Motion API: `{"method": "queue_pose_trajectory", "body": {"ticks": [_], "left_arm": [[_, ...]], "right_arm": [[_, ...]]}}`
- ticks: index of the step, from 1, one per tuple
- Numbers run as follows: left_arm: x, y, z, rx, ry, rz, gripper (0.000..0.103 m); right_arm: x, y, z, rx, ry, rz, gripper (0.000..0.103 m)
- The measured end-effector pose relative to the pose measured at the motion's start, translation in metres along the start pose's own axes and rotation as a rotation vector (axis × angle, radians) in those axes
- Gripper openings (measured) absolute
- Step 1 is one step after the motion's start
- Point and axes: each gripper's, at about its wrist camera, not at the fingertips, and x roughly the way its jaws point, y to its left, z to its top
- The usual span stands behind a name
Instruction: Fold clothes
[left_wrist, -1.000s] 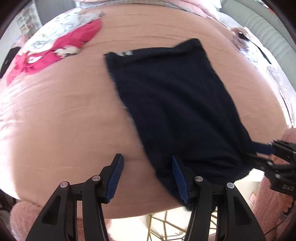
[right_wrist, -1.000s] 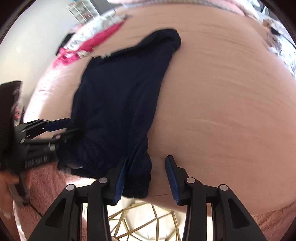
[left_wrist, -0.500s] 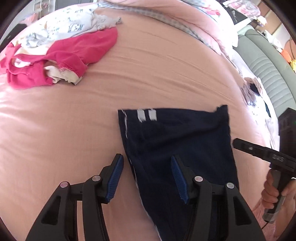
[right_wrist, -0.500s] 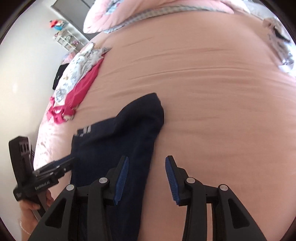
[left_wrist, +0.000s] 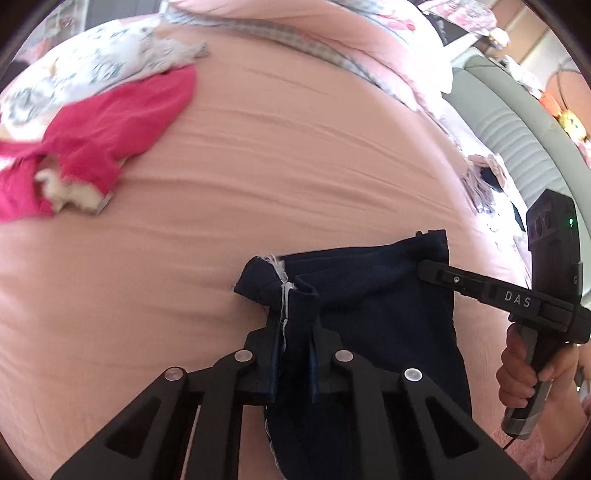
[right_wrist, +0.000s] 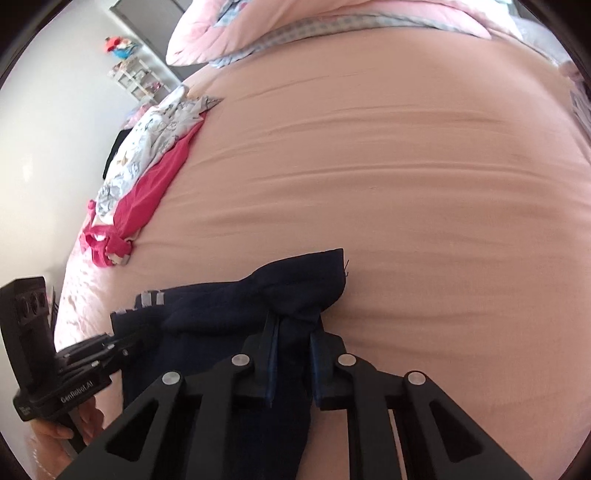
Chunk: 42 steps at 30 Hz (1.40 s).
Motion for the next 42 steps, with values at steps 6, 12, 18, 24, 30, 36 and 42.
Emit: {"method": "queue_pose_trajectory", "body": {"ticks": [6, 12, 18, 24, 30, 36, 42], "left_arm": [[-0.002, -0.012, 0.016, 0.073, -0.020, -0.014, 0.010], [0.028, -0.034, 0.043, 0.154, -0.026, 0.068, 0.010], [0.030, -0.029, 0.045, 0.120, 0.011, 0.124, 0.012], [0.024, -0.016, 0.037, 0.094, 0.026, 0.186, 0.014], [0.002, -0.008, 0.032, 0.050, -0.052, 0.176, 0.018], [0.006, -0.030, 0.037, 0.147, -0.050, 0.027, 0.018], [0.029, -0.036, 0.036, 0.170, 0.023, 0.054, 0.018]], "right_arm": [[-0.017, -0.006, -0.004, 0.031, -0.040, -0.036, 0.011], [-0.039, -0.020, 0.003, 0.049, -0.077, -0.055, 0.011], [-0.002, -0.029, 0.012, 0.012, 0.036, -0.118, 0.016], [-0.020, -0.013, 0.004, -0.042, 0.016, -0.169, 0.030], [-0.049, -0.015, -0.020, 0.021, -0.061, -0.248, 0.030], [-0.044, 0.027, -0.026, -0.184, -0.039, -0.233, 0.030], [-0.001, 0.052, -0.014, -0.253, 0.057, -0.247, 0.030]]}}
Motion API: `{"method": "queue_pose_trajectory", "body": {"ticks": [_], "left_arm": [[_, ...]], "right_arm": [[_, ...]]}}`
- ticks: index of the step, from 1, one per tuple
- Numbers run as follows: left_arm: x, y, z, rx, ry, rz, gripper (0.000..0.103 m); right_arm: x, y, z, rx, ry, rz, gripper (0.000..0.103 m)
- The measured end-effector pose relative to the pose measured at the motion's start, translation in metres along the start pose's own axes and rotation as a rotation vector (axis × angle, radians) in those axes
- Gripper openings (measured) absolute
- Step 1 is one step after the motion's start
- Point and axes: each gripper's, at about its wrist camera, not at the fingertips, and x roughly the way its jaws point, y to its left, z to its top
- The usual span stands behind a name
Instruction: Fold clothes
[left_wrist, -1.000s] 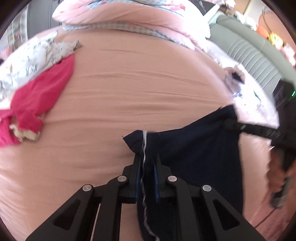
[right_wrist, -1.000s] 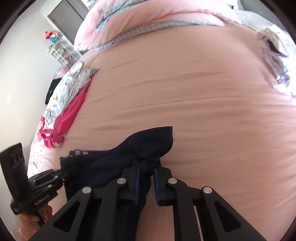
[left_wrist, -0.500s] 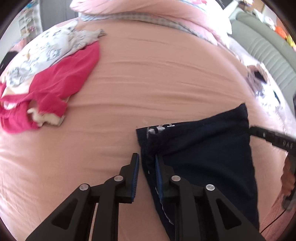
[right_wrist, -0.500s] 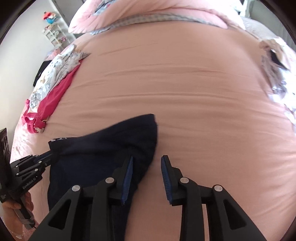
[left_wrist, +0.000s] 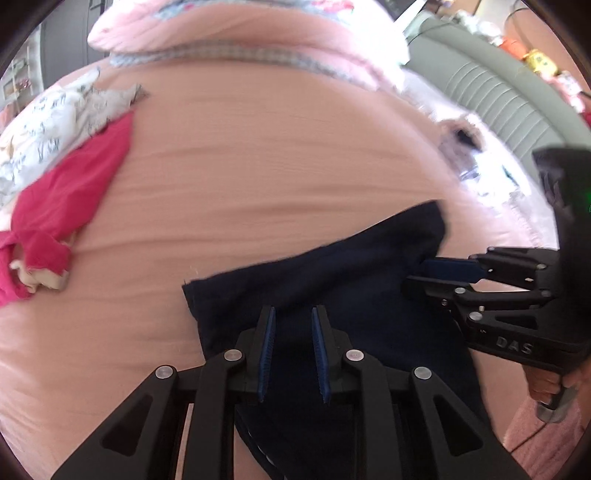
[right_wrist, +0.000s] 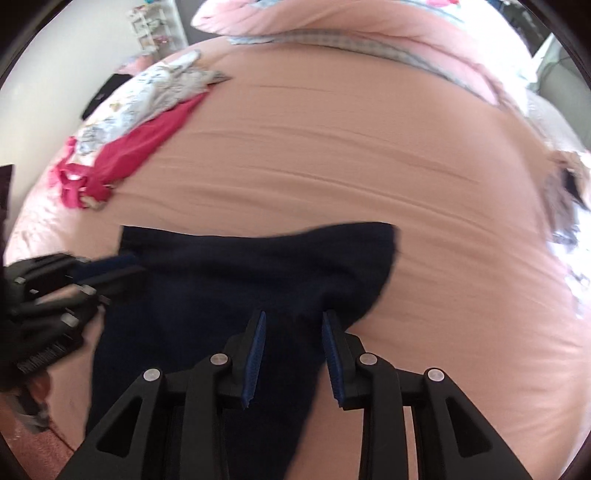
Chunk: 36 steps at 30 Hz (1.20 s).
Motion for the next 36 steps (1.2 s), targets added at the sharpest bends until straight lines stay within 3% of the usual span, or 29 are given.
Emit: {"method": "queue_pose_trajectory", "body": {"ticks": [4, 8, 13, 16, 18, 19, 22, 25, 27, 29, 33, 36], "left_arm": [[0.005, 0.020, 0.013, -0.054, 0.020, -0.059, 0.018], [-0.002, 0.027, 0.025, -0.028, 0.000, 0.043, 0.018], [-0.013, 0.009, 0.022, 0.062, -0.050, 0.163, 0.019], [-0.025, -0.010, 0.002, 0.143, -0.062, 0.092, 0.030], [-0.029, -0.020, -0.012, 0.169, -0.061, 0.055, 0.056], [-0.028, -0.023, -0.020, 0.186, -0.058, 0.041, 0.058], [-0.016, -0.027, -0.037, 0.235, 0.024, 0.078, 0.058], [-0.035, -0.023, -0.048, 0.278, -0.007, 0.103, 0.058], [-0.050, -0.023, -0.049, 0.292, -0.057, 0.117, 0.058], [-0.058, -0.025, -0.046, 0.289, -0.096, 0.111, 0.058], [-0.047, -0.044, -0.037, 0.309, -0.079, 0.033, 0.059], [-0.028, -0.048, -0.036, 0.327, -0.001, 0.059, 0.059]], "right_arm": [[0.020, -0.002, 0.018, 0.011, 0.038, 0.042, 0.030], [0.014, -0.012, 0.031, 0.066, 0.011, 0.066, 0.030], [0.002, -0.033, 0.030, 0.227, -0.104, 0.063, 0.030], [-0.007, -0.025, 0.018, 0.190, -0.119, 0.055, 0.030], [-0.013, -0.015, 0.005, 0.129, -0.101, 0.083, 0.030], [-0.015, -0.010, -0.004, 0.098, -0.091, 0.082, 0.030], [-0.015, 0.000, -0.032, 0.011, -0.063, 0.052, 0.030], [-0.014, -0.006, -0.047, -0.016, -0.059, -0.018, 0.030], [-0.025, -0.019, -0.049, 0.037, -0.071, -0.055, 0.030], [-0.034, -0.026, -0.050, 0.078, -0.087, -0.004, 0.030], [-0.043, -0.010, -0.047, 0.041, -0.098, 0.069, 0.030], [-0.037, 0.007, -0.049, -0.005, -0.065, 0.108, 0.030]]}}
